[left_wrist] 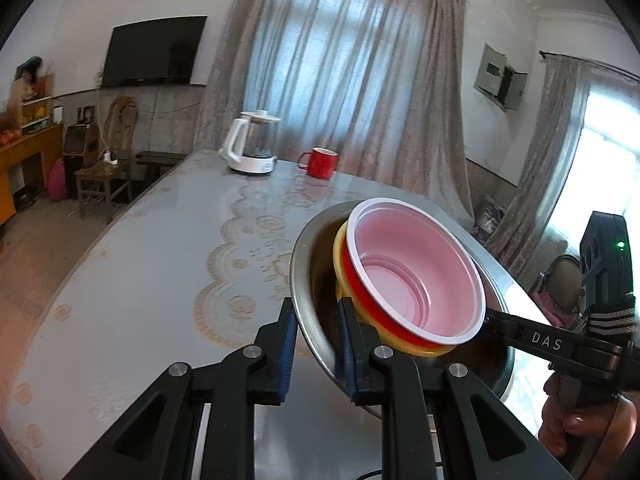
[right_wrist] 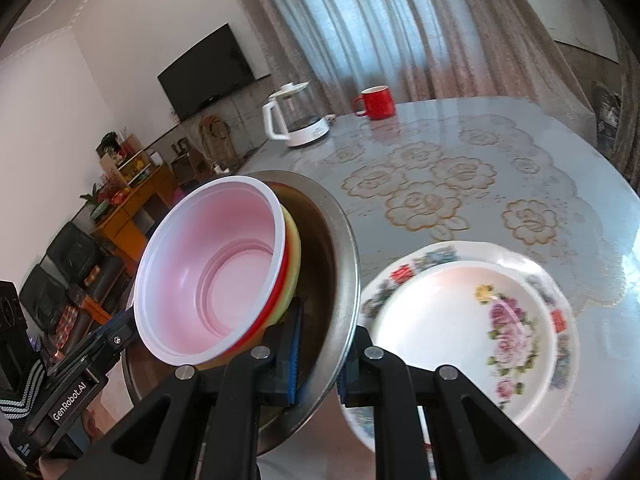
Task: Organize plates and bowls
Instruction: 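Lift the nested bowls with both grippers and carry them toward the plate stack, then lower the nested bowls onto the floral plate stack with both grippers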
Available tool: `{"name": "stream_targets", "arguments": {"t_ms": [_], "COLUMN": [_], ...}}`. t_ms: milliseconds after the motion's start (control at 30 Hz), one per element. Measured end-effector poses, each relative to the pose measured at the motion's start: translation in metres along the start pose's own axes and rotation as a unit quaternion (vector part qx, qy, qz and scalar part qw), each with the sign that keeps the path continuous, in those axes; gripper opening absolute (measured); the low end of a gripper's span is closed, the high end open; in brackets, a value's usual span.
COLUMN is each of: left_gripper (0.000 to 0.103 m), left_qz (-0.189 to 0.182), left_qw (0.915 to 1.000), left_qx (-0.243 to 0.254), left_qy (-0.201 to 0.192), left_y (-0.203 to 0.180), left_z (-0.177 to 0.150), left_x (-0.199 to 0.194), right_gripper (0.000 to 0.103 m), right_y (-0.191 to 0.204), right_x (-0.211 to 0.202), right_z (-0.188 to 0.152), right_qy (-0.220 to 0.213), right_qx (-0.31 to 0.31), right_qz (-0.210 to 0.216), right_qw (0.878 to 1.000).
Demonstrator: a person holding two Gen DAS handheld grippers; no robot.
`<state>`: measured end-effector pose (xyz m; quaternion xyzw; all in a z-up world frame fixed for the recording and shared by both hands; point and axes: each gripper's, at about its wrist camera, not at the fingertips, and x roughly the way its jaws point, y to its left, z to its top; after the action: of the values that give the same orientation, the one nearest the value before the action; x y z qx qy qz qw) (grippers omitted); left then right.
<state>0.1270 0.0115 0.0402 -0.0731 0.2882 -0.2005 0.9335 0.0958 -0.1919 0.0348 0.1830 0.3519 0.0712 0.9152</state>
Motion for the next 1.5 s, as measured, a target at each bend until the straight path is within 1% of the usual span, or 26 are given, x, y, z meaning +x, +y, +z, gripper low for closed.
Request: {"name": "stream_targets", "arguments": {"t_ms": [467, 800, 1033, 1233, 1500], "left_gripper": [0.019, 0.02, 0.02, 0.02, 0.021], "left_qz": [-0.048, -0.06, -0.068, -0.065, -0.056], "left_qw": [0.9984, 0.9968, 0.9957, 0.9945, 0.9927], "left_qx": [0.031, 0.049, 0.05, 0.061, 0.071], "left_qy": [0.008, 0.021, 0.04, 0.055, 0.08], "left_y": [-0.06, -0.088, -0.1, -0.109, -0.113], "left_z": [0.004, 0.0, -0.009, -0.016, -0.028], "left_x": [0.025, 0.043, 0.062, 0.077, 0.097], "right_gripper": [0.013, 0.013, 0.013, 0.013, 0.013], "right_y": [-0.054, -0.081, -0.101, -0.116, -0.132], "right_x": [-0.039, -0.056, -0.056, -0.052, -0.039], "right_z": [0.0, -0.002, -0.007, -0.013, -0.021], "right_qy": [-0.03, -0.038, -0.027, -0.017, 0.005], "right_qx": [0.041, 0.063, 0.082, 0.094, 0.111], "right_qz": [-0.042, -0.065, -0.082, -0.093, -0.103], "right_qw": [0.998, 0.995, 0.993, 0.991, 0.988]}}
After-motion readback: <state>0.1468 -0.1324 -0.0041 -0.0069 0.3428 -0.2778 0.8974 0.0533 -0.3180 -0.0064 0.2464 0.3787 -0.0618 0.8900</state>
